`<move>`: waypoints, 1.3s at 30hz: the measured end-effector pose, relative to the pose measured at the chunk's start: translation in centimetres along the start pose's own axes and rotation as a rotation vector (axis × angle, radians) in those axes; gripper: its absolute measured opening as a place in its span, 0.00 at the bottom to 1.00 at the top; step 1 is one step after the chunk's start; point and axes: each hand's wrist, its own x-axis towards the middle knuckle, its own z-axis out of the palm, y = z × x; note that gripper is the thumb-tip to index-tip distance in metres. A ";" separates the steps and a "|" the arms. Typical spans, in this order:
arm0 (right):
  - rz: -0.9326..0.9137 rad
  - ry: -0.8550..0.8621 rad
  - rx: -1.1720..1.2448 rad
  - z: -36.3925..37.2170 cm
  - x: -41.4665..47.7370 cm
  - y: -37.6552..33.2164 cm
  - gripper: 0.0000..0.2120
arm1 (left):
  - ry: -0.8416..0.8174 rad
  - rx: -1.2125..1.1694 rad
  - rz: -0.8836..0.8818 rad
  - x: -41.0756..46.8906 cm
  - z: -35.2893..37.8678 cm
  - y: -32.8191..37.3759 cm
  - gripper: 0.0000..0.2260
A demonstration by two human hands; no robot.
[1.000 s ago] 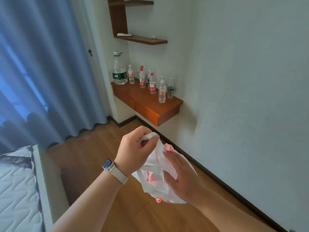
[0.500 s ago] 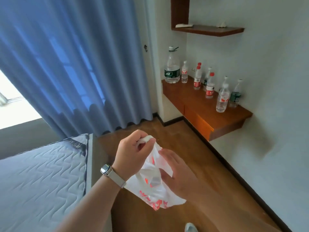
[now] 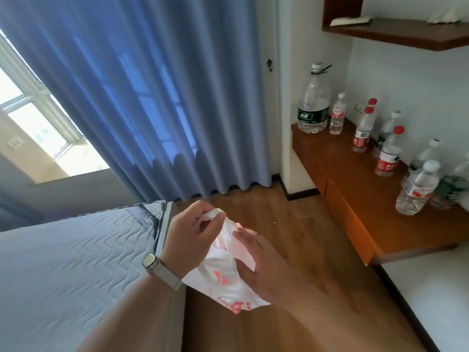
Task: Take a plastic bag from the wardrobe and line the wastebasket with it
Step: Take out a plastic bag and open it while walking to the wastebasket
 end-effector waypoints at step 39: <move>-0.029 -0.149 -0.029 0.1 54.2 12.6 0.30 | 0.106 -0.148 -0.290 43.5 8.7 -32.1 0.07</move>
